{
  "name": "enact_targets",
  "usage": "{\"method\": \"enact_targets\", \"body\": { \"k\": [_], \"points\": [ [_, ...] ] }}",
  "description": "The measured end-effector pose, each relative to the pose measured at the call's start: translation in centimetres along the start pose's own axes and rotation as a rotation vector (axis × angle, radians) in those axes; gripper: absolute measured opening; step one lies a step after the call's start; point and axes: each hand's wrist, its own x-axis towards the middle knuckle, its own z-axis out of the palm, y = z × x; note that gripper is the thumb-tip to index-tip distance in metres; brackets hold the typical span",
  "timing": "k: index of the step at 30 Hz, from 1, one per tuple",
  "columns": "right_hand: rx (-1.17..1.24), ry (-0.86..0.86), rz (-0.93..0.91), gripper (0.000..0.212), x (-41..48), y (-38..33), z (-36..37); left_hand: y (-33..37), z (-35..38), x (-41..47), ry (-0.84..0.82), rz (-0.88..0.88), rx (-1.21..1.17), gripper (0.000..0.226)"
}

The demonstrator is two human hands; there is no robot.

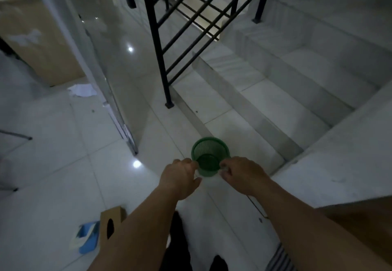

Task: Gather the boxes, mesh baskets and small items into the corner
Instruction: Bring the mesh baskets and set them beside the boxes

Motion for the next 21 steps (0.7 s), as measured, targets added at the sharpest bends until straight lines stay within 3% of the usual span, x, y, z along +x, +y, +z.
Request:
{"method": "enact_targets", "body": {
  "k": [10,15,21],
  "points": [
    [0.141,-0.102,0.224,0.032,20.1,7.9,3.4,-7.9,4.9,22.2,-0.236,0.092,0.095,0.05],
    [0.223,-0.156,0.298,0.043,27.7,13.6,11.3,-9.7,12.2,31.0,-0.365,0.135,0.128,0.058],
    [0.25,-0.292,0.336,0.057,34.8,19.7,21.9,-12.3,24.3,38.3,-0.585,0.031,0.127,0.068]
  ]
}}
